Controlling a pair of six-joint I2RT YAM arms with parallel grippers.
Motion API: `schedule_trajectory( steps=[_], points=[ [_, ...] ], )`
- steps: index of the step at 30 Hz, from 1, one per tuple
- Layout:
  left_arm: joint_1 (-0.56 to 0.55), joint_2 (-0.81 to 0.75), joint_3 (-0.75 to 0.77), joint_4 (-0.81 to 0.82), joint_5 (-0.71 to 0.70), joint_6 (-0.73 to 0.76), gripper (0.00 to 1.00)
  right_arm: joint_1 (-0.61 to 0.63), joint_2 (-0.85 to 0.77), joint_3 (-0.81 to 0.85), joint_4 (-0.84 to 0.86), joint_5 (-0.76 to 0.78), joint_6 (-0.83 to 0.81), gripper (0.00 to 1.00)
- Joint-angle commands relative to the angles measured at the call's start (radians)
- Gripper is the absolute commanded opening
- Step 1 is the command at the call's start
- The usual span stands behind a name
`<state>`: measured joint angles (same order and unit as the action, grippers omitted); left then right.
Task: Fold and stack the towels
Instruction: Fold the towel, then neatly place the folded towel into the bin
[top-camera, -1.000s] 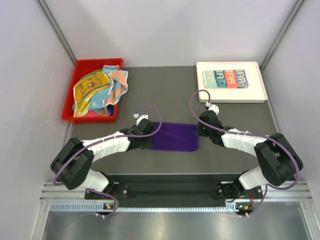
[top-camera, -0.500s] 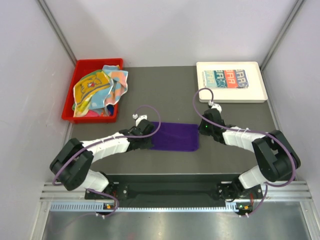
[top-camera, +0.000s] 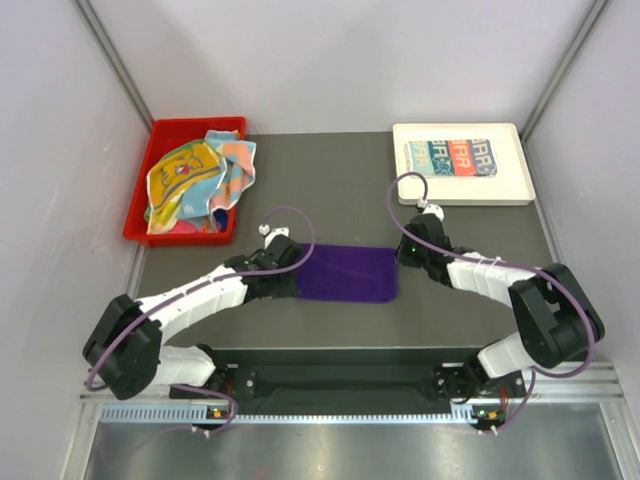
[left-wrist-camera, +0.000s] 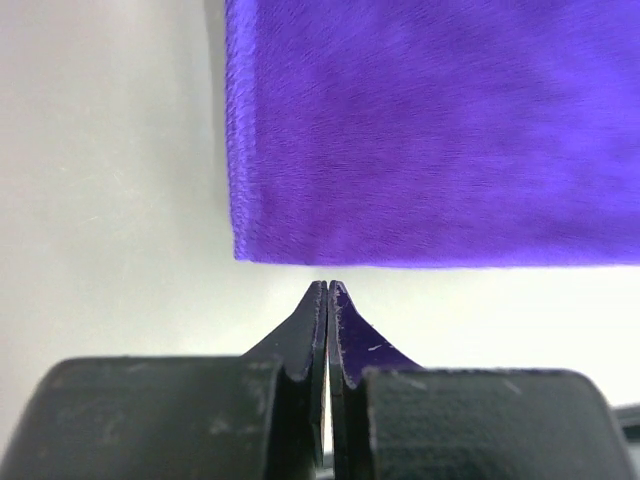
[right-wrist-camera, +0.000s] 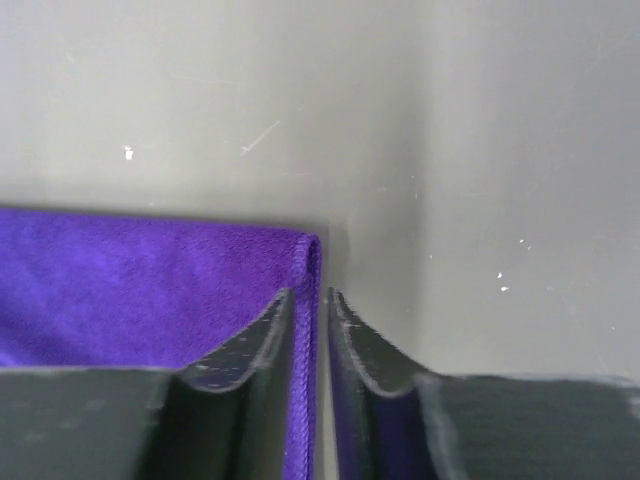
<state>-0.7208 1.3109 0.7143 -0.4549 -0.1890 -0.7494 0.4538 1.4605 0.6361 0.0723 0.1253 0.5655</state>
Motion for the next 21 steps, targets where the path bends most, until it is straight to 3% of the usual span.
schedule_trajectory(
  steps=[1, 5, 7, 12, 21],
  points=[
    [0.001, -0.085, 0.097, -0.068, 0.014, 0.028, 0.00, -0.013, -0.074, 0.031, 0.001, -0.004, -0.019, 0.22],
    [0.001, -0.044, 0.180, -0.038, 0.036, 0.047, 0.06, -0.014, -0.130, 0.028, -0.032, -0.015, -0.013, 0.36],
    [0.000, 0.020, 0.223, 0.018, 0.048, 0.058, 0.13, -0.013, -0.163, 0.011, -0.035, -0.030, 0.002, 0.39],
    [0.000, 0.165, 0.270, 0.104, 0.036, 0.050, 0.17, -0.009, -0.200, -0.033, -0.035, -0.069, 0.036, 0.46],
    [-0.002, 0.269, 0.105, 0.156, -0.044, -0.059, 0.17, 0.017, -0.180, -0.131, 0.013, -0.102, 0.060, 0.53]
  ],
)
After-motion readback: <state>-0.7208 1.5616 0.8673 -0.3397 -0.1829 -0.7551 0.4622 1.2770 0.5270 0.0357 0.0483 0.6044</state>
